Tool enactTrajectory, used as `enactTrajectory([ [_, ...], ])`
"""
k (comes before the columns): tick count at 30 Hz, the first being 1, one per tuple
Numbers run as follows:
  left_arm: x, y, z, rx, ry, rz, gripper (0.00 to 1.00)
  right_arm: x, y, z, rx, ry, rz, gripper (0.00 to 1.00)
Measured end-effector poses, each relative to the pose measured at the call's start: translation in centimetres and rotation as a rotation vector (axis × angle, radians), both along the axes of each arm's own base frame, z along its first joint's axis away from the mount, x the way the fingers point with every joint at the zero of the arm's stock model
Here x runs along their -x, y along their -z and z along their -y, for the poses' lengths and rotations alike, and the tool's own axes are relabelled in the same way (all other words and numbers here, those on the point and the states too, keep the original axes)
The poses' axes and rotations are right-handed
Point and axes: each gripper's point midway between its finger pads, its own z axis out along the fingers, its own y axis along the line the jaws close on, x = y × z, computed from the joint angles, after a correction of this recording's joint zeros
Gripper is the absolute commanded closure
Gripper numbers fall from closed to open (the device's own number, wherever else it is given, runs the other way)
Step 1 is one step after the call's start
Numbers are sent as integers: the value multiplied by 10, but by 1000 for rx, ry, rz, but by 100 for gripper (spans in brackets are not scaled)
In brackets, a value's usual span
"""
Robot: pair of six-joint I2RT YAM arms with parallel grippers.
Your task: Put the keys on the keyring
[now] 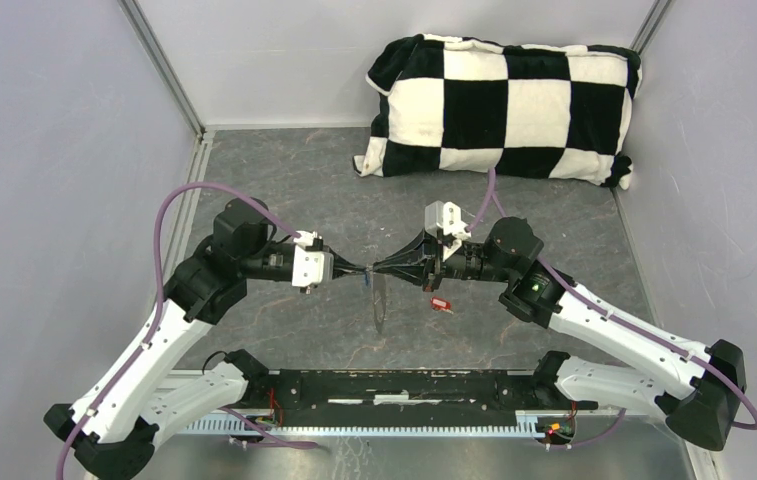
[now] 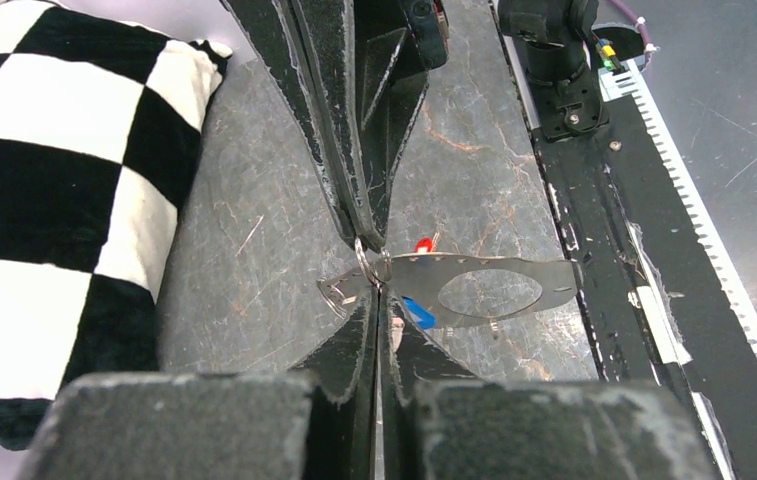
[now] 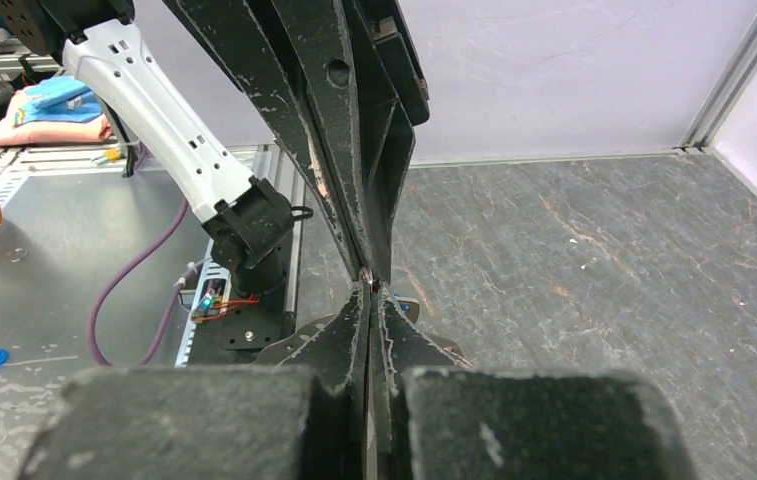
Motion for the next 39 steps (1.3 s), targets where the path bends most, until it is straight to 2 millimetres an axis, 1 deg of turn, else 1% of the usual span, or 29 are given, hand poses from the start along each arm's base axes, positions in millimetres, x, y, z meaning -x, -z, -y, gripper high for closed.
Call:
enactTrajectory([
  [4, 1, 5, 0, -6, 11, -3, 96, 1, -4, 0, -15, -2, -12, 100],
  [7, 2, 6, 1, -4, 26, 12, 94, 1, -7, -1, -28, -4, -20, 100],
  [8, 3, 6, 1, -3, 33, 18, 91, 1, -7, -2, -32, -5, -24, 100],
  [10, 3, 6, 2, -2, 39, 28, 81, 1, -8, -2, -39, -7, -32, 100],
  [11, 3, 6, 2, -3, 43, 32, 77, 1, -8, -3, -41, -7, -34, 100],
  [15, 5, 10, 6, -10, 65, 16, 72, 1, -11, -3, -58, -9, -35, 100],
  [19, 6, 10, 6, -10, 71, 8, 72, 1, -11, -3, -68, -9, -35, 100],
  [26, 6, 7, 3, -6, 39, 3, 73, 2, -4, -3, -66, -15, -39, 100],
  [31, 8, 3, 2, 3, 31, -22, 77, 6, -3, -3, -66, -35, -43, 100],
  [39, 5, 8, 5, -8, 29, -59, 81, 7, -3, -2, -65, -43, -46, 100],
])
